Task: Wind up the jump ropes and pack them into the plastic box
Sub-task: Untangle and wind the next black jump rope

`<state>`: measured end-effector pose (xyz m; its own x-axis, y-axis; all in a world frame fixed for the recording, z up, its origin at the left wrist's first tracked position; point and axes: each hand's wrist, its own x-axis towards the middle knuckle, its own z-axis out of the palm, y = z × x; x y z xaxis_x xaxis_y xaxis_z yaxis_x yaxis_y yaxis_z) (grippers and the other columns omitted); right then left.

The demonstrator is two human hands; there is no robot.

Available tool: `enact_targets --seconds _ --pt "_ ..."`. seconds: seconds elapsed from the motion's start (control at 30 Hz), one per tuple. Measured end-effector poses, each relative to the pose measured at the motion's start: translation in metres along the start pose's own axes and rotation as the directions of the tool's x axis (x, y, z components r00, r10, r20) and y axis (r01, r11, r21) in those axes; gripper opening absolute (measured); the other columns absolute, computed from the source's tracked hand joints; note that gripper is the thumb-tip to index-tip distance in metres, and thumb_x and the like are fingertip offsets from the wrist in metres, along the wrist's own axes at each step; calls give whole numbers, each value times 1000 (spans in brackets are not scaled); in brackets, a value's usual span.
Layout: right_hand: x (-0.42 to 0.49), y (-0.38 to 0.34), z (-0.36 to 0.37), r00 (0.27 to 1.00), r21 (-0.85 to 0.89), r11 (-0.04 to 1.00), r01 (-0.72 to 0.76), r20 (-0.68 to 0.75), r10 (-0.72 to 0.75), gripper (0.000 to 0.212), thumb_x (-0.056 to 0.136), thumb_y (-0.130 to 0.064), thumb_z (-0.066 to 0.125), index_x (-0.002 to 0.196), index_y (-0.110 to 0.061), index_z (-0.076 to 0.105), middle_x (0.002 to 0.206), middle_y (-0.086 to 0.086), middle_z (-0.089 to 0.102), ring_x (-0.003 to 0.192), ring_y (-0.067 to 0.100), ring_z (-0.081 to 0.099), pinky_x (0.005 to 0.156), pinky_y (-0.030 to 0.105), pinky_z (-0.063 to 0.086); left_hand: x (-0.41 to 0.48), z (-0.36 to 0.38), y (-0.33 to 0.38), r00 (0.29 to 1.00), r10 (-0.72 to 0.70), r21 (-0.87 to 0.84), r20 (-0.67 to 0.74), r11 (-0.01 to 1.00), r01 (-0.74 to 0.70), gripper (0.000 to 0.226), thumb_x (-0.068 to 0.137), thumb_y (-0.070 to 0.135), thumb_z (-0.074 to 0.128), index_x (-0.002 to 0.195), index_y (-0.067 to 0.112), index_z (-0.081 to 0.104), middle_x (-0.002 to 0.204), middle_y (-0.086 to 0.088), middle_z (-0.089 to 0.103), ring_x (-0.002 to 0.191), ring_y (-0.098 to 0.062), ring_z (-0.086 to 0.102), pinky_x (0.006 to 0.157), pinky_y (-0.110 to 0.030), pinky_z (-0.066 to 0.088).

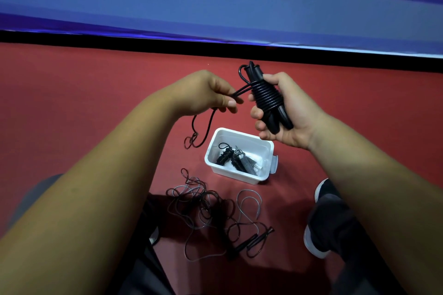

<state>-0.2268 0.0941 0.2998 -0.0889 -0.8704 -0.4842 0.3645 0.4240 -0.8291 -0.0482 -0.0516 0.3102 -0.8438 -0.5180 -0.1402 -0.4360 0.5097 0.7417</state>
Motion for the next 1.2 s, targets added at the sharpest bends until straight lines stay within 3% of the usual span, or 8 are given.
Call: enact_targets --seconds 0.13,0.27,0.37,0.5,0.63,0.87,1.03,1.2 --pt "-5 2 6 992 -70 997 -32 120 40 47 100 -61 45 99 -17 63 70 7 53 54 24 53 55 30 49 1 0 -2 1000 3 -10 8 1000 -3 11 90 22 80 97 31 82 91 6 81 94 -16 76 89 -22 57" --pt "-11 7 12 960 -136 986 -101 247 132 47 101 -58 44 96 -16 62 66 9 52 52 24 55 50 28 47 -2 2 0 1000 -7 -32 -1 999 7 21 88 15 82 80 34 78 77 13 78 75 3 72 72 -10 52" --pt "-14 14 13 924 -192 971 -142 326 199 50 95 -57 48 96 -11 67 65 13 56 53 27 59 51 29 49 -4 4 1 997 17 -63 74 998 -12 28 89 2 77 81 29 78 76 5 77 71 -3 71 71 -18 54" --pt "-14 21 12 883 -283 940 -189 370 289 61 94 -53 49 130 -8 69 76 19 68 58 27 68 45 27 51 -5 4 6 991 21 -37 130 999 -17 29 89 -3 69 93 22 83 80 1 77 70 -7 65 71 -21 52" --pt "-11 22 11 900 -382 903 -199 294 322 62 94 -50 56 131 -1 58 88 20 74 58 25 69 41 24 48 -5 2 14 992 54 25 118 998 -57 27 81 1 81 95 24 83 86 2 80 83 -20 75 82 -27 58" --pt "-3 25 5 966 -400 891 -215 50 255 35 104 -49 61 130 -26 65 91 15 76 75 26 74 54 29 59 -2 5 20 995 97 192 12 977 -97 30 79 1 81 94 27 81 86 9 77 79 -4 72 74 -20 54" --pt "13 31 2 969 -257 939 -228 -151 194 29 106 -57 55 121 -33 61 94 9 80 80 24 77 63 33 59 3 7 19 996 80 288 -51 956 -62 30 78 3 83 97 25 74 86 13 75 78 2 69 67 -9 47" --pt "21 28 3 959 -104 976 -190 -232 162 54 102 -69 53 108 -16 64 78 3 70 60 17 63 51 24 48 8 17 15 987 -2 300 -163 953 51 38 75 12 92 97 17 61 84 3 69 66 -13 68 59 -33 53"
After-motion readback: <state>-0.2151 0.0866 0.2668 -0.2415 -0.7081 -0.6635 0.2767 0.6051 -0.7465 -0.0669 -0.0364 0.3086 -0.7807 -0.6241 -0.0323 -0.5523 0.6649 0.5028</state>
